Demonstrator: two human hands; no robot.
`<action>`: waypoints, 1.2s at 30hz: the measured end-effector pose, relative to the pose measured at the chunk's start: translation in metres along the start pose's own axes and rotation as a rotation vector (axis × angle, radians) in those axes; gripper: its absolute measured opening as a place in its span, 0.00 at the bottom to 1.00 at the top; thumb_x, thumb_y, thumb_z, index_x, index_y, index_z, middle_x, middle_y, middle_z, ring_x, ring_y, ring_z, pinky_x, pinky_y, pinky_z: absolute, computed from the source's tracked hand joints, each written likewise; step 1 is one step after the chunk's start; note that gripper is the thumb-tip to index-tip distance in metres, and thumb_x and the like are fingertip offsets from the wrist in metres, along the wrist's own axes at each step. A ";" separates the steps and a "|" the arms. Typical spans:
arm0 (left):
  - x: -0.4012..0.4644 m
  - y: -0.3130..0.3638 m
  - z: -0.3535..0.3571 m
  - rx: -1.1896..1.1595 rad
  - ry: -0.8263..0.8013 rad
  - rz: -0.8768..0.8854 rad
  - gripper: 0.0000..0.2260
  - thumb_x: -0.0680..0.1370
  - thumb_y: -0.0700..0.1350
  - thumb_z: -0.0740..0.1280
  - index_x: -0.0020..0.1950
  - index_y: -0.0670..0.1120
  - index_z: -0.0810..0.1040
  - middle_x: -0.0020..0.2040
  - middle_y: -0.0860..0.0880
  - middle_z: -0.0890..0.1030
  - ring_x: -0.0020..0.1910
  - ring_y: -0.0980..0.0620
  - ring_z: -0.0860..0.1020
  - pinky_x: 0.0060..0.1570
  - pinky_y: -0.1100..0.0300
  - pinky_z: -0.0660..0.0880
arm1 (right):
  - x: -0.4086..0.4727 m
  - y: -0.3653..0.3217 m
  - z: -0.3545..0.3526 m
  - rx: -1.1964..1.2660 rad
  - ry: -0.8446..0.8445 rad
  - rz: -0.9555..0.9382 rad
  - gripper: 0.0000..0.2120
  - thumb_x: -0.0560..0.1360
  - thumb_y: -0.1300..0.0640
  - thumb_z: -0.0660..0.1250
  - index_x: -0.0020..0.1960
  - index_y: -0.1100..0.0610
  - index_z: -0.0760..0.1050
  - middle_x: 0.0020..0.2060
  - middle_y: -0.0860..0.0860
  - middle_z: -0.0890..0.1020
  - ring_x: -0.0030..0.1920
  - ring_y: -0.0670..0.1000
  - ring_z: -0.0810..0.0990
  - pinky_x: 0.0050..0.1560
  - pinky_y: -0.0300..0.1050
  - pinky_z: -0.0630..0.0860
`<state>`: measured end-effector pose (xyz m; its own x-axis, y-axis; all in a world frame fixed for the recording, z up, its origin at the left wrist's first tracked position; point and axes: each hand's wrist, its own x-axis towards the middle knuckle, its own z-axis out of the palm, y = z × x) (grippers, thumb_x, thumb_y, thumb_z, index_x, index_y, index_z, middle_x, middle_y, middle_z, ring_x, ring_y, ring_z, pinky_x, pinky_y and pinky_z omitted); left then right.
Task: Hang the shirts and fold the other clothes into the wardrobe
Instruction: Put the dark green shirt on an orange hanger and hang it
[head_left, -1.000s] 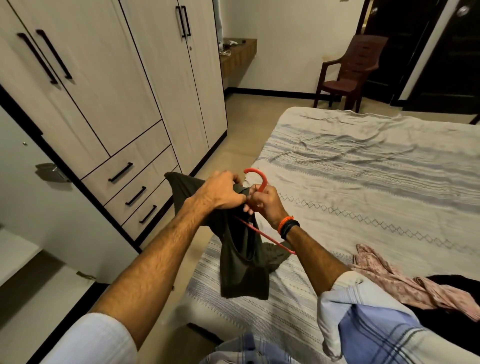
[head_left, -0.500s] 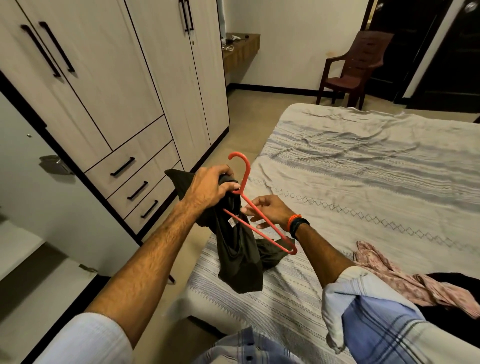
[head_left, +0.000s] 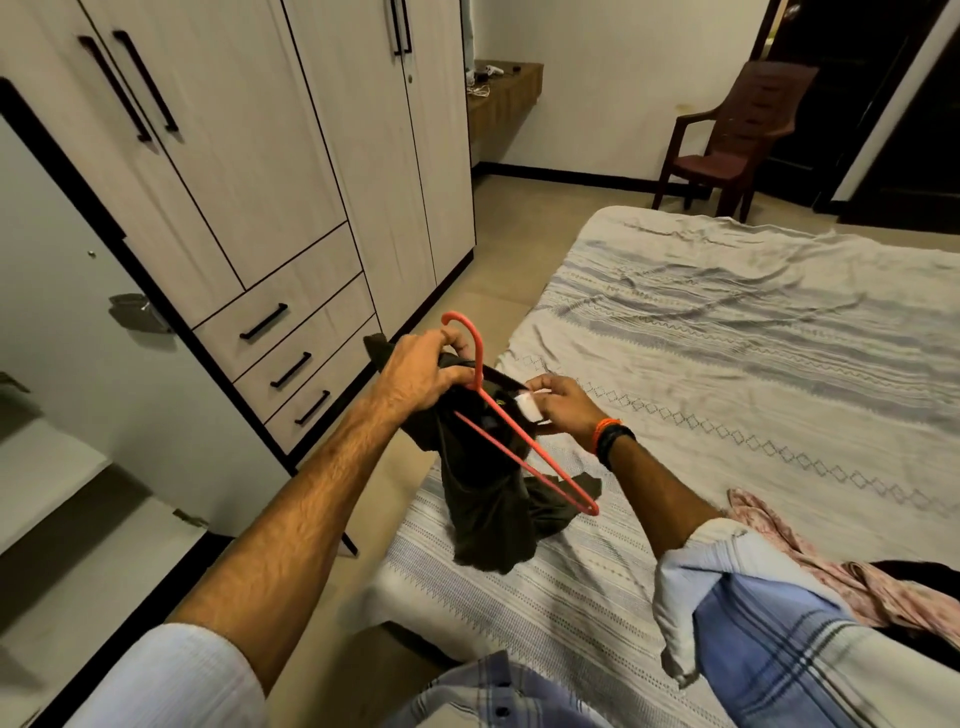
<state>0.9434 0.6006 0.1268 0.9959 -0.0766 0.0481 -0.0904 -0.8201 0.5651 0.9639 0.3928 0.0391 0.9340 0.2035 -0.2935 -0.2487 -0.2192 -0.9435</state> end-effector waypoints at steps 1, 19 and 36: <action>0.001 -0.003 -0.001 -0.011 0.034 -0.032 0.10 0.73 0.48 0.75 0.51 0.49 0.77 0.48 0.54 0.77 0.50 0.54 0.76 0.48 0.60 0.73 | -0.001 0.002 -0.005 0.027 0.015 -0.009 0.06 0.81 0.59 0.63 0.45 0.57 0.74 0.39 0.53 0.77 0.38 0.51 0.76 0.41 0.45 0.75; 0.006 -0.026 0.009 -0.021 0.265 -0.111 0.10 0.78 0.41 0.68 0.58 0.41 0.81 0.50 0.46 0.83 0.42 0.56 0.80 0.48 0.60 0.79 | -0.009 0.001 -0.051 -0.488 0.233 -0.191 0.11 0.67 0.69 0.74 0.44 0.53 0.84 0.34 0.46 0.83 0.35 0.42 0.79 0.39 0.35 0.75; 0.011 -0.043 0.014 0.094 0.339 -0.210 0.09 0.80 0.41 0.65 0.58 0.40 0.80 0.49 0.43 0.83 0.46 0.49 0.83 0.48 0.55 0.82 | -0.011 -0.020 -0.063 -0.412 0.126 0.057 0.11 0.67 0.72 0.69 0.41 0.58 0.84 0.37 0.54 0.85 0.38 0.51 0.85 0.39 0.41 0.82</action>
<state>0.9580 0.6271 0.0916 0.9362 0.2764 0.2170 0.1308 -0.8472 0.5148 0.9753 0.3346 0.0713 0.9523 0.0677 -0.2977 -0.2011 -0.5946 -0.7785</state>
